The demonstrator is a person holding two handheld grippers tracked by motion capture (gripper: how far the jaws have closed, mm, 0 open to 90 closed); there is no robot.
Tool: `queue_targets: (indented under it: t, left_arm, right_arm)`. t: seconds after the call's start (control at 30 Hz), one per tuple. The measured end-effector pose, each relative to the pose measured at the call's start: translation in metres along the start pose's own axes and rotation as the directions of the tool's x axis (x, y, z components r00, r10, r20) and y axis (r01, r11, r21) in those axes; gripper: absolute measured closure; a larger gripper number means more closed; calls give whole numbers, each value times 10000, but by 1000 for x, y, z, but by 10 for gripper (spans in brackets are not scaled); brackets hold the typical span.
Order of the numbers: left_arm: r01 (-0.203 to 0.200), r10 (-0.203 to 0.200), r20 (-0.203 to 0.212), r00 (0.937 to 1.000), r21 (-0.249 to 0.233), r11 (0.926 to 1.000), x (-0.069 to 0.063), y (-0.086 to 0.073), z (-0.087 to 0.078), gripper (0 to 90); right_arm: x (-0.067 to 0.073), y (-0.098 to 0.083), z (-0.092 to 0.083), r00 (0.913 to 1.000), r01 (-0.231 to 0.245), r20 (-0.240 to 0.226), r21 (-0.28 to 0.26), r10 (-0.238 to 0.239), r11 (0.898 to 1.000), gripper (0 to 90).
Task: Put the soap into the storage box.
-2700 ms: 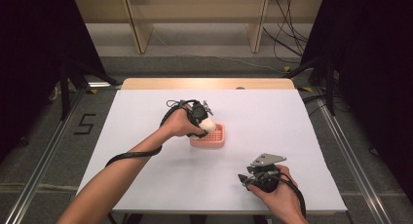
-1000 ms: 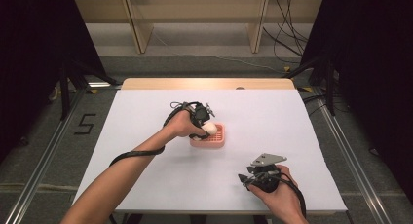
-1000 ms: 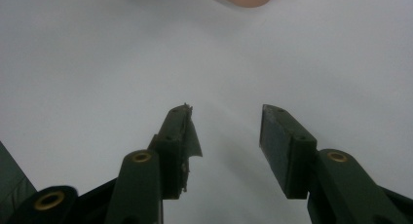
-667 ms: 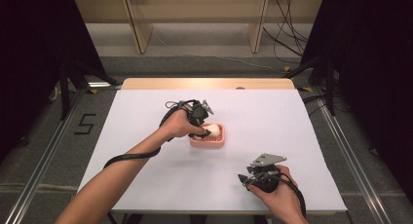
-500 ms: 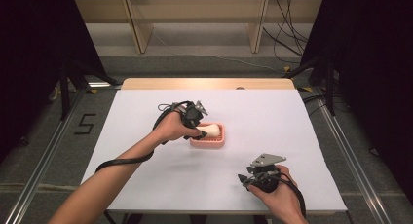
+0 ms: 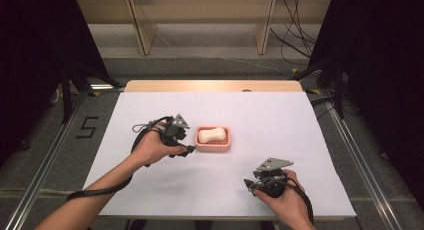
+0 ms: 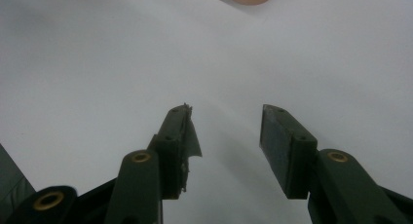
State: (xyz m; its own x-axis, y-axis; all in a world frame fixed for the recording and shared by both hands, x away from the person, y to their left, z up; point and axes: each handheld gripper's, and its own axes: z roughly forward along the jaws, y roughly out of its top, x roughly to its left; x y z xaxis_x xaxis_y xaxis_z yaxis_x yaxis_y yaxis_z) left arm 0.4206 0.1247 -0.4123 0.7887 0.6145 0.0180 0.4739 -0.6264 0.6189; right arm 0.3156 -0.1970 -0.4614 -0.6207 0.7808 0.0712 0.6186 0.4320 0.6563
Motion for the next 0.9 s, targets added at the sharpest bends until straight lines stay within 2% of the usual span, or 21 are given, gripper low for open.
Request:
queue_targets:
  t: [0.03, 0.17, 0.23, 0.27, 0.3, 0.33, 0.4, 0.43, 0.5, 0.53, 0.6, 0.63, 0.67, 0.73, 0.87, 0.9]
  left_arm:
    - [66, -66, -68, 10000, -92, 9999, -1, -6, -2, 406]
    - [306, -306, -29, 9995, -21, 9995, -5, -32, -11, 408]
    - [429, -433, -246, 9988, -158, 9990, -7, -47, -13, 408]
    - [462, -464, -193, 9987, -114, 9989, -8, -54, -15, 408]
    - [560, -564, -325, 9979, -130, 9983, -9, -61, -16, 409]
    - [560, -558, -255, 9981, 43, 9984, -9, -67, -20, 409]
    - [786, -787, -181, 9967, -60, 9969, -11, -80, -24, 408]
    - [814, -817, -312, 9962, -98, 9966, -11, -86, -26, 408]
    - [904, -905, -202, 9957, -83, 9959, -13, -98, -29, 402]
    - [1148, -1152, -216, 9931, -196, 9932, -14, -105, -31, 401]
    - [1238, -1249, -337, 9916, -325, 9918, -18, -116, -33, 400]
    - [1366, -1381, -330, 9899, -442, 9896, -21, -122, -34, 399]
    - [1366, -1381, -330, 9899, -442, 9896, -21, -122, -34, 398]
    - [1546, -1553, -130, 9878, -451, 9870, -26, -132, -39, 395]
    - [1762, -1777, -218, 9839, -551, 9828, -32, -147, -45, 390]
    - [1725, -1738, -233, 9845, -513, 9837, -32, -148, -47, 388]
  right_arm:
    - [0, 0, 1, 10000, 16, 25, -186, -15, 9998, 551]
    - [0, -1, 1, 10000, 19, 35, -188, -18, 9998, 551]
    - [0, -1, 1, 10000, -1, 34, -174, 2, 9998, 550]
    - [0, -1, 1, 10000, -3, 26, -172, 4, 9999, 550]
    - [-1, -1, 2, 9998, 191, 92, -228, -189, 9996, 550]
    - [-1, -1, 2, 9998, 208, 85, -215, -206, 9996, 550]
    - [0, -1, 2, 10000, 47, 33, -135, -47, 9999, 550]
    - [-1, -1, 2, 9996, 265, 62, -102, -265, 9996, 549]
    - [-1, -1, 2, 9997, 235, 55, -93, -235, 9997, 548]
    - [-1, -1, 2, 9998, 210, 47, -45, -210, 9998, 547]
    - [-1, -1, 4, 9998, 163, 68, -153, -162, 9997, 546]
    - [0, -1, 3, 10000, -11, 40, -94, 11, 10000, 546]
    - [0, -1, 3, 10000, -6, 45, -82, 7, 10000, 546]
    - [0, 0, 3, 10000, 13, 3, 19, -13, 10000, 546]
    - [0, 0, 2, 10000, 72, -14, 55, -72, 10000, 545]
    - [-1, -1, 4, 9997, 253, 13, -4, -253, 9997, 545]
